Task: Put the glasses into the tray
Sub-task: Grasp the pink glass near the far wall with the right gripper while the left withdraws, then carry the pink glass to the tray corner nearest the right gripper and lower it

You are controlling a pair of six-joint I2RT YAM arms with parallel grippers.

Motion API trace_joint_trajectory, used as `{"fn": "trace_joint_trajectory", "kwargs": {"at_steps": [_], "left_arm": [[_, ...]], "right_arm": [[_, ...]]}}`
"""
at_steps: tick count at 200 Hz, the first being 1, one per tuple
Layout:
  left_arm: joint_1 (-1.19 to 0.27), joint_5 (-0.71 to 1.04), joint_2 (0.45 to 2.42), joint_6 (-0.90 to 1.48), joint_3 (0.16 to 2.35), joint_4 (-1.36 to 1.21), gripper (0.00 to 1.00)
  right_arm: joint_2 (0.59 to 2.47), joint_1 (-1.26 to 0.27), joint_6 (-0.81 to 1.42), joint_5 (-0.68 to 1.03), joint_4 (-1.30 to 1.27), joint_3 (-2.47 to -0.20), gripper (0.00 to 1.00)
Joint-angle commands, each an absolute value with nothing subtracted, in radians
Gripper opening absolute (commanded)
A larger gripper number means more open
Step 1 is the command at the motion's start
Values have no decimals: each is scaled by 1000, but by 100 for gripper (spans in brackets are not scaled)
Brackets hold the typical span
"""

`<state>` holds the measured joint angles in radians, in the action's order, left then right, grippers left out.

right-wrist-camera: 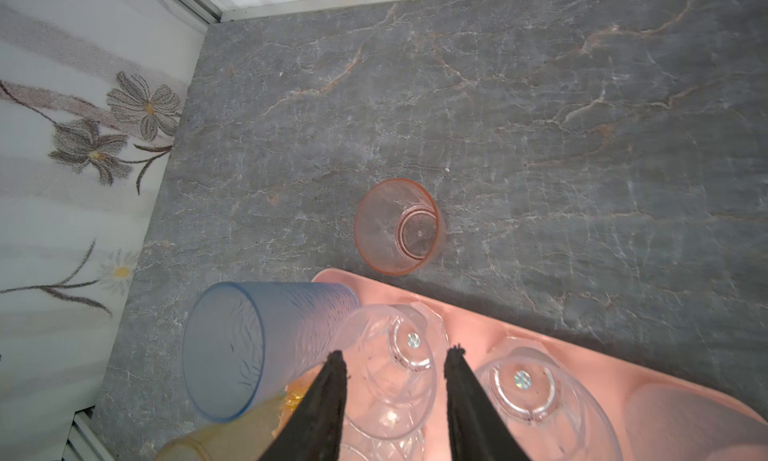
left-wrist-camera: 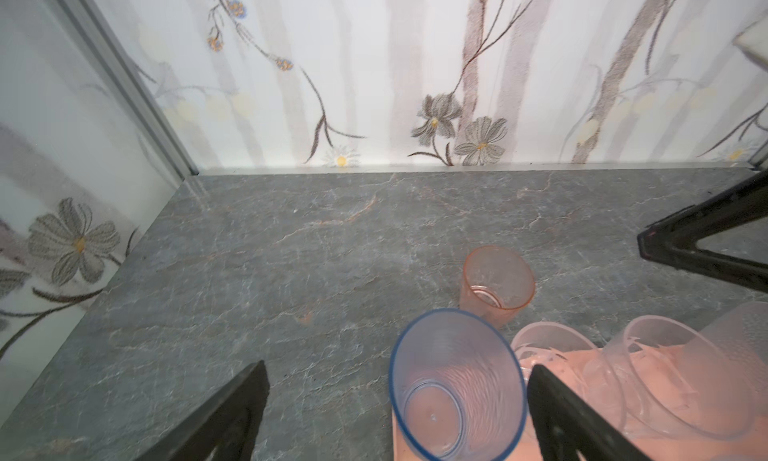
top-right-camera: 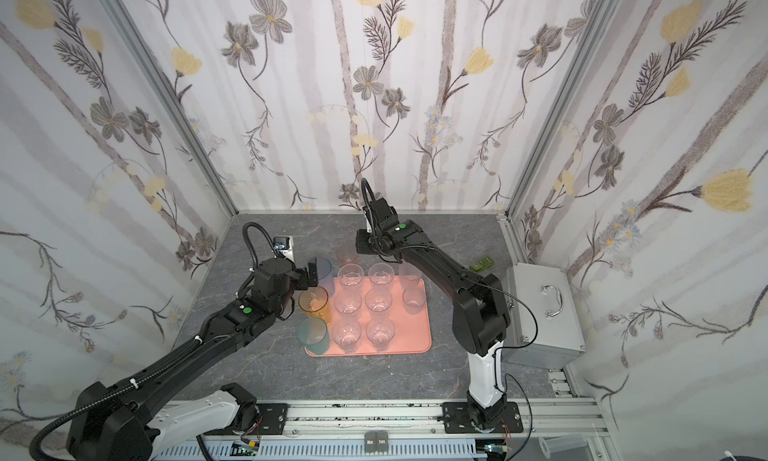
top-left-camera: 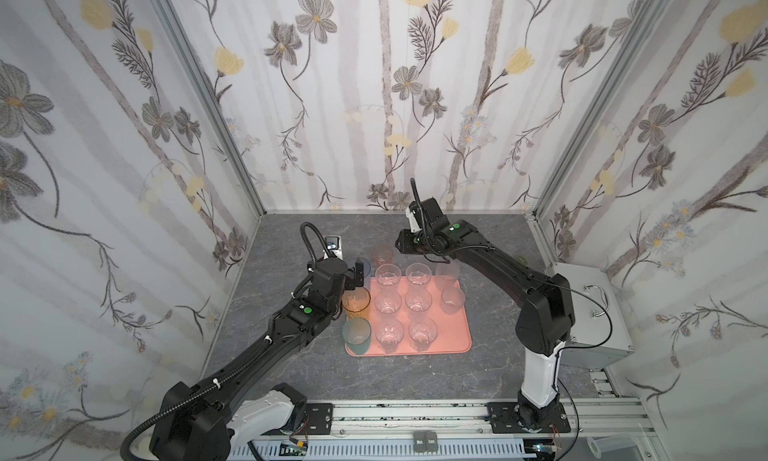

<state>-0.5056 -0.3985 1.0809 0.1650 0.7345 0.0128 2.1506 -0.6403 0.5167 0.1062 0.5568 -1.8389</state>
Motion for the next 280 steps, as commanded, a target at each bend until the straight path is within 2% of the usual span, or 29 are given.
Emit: {"fn": "trace_joint_trajectory", "kwargs": {"at_steps": [1,26,63,108,130,156,209,280], "left_arm": [[-445,-308,1056,234,711,63,100],[-379,-261,1057,281,682,67,100],[-335,-233,1041,317,652,71,100],[-330,-210,1057,326,652,68,100],[-329,-203,1055,336,650,67,100],[-328,-196,1048,341,649,67,100],[-329,-190,1051,348,651,64,100],[-352,-238,972,342,708,89,96]], "right_arm": [[2238,-638,552,133,516,-1915,41],[2342,-640,565,137,532,-2012,41],[2415,-638,562,7,578,-2057,42],[2500,-636,539,30,576,-2117,41],[2535,-636,543,41,580,-2135,38],[2552,-636,539,36,576,-2135,29],[2492,-635,511,0,575,-2137,4],[2257,-634,508,105,588,-2065,1]]}}
